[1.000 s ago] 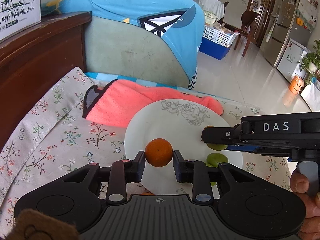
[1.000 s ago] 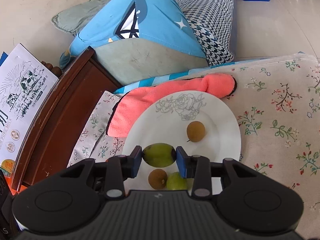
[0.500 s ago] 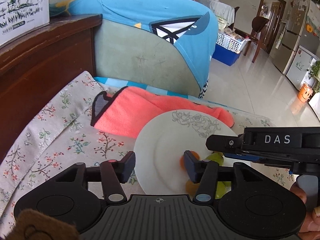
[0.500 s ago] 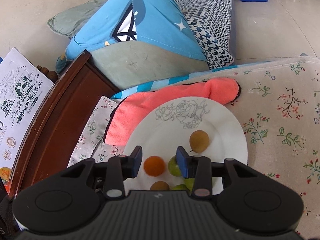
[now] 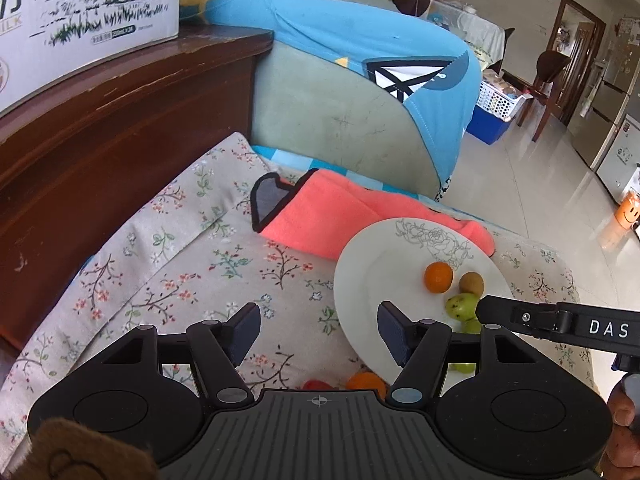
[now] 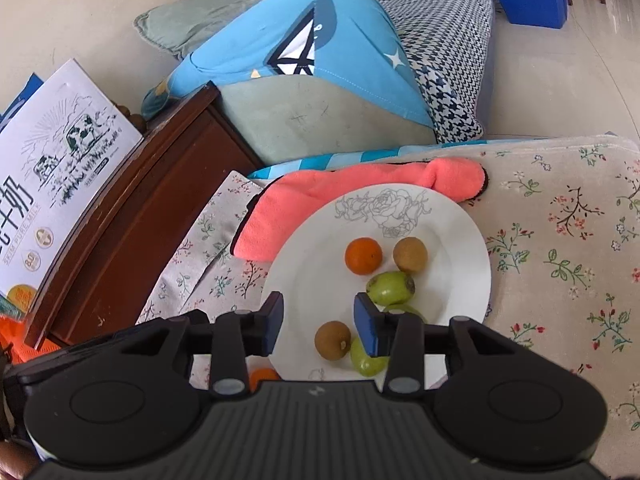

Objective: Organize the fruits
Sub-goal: 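Withdraw both open tools from the plate toward the fruit cluster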

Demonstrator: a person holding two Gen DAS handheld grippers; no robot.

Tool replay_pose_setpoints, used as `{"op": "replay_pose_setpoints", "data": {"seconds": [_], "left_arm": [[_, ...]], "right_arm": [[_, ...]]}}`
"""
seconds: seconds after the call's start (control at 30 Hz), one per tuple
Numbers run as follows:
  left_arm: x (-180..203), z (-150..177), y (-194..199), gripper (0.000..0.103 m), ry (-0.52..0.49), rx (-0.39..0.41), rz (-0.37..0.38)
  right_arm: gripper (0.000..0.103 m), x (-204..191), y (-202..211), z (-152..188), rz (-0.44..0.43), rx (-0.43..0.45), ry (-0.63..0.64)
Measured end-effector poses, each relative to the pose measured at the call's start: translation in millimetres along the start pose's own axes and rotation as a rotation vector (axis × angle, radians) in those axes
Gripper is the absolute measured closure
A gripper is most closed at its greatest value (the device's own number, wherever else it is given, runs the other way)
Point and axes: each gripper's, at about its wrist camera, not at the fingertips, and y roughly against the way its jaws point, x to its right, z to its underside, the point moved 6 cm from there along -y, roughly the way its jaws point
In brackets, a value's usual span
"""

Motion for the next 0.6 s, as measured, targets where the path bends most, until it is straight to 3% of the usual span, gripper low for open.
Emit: {"op": "replay_pose_setpoints", "data": {"seconds": [0.6], "left_arm": [[-8, 69, 19, 0.038, -0.006, -0.073, -0.042]], "right_arm": [[0.058, -24, 24, 82, 0.009, -0.095, 0.18]]}}
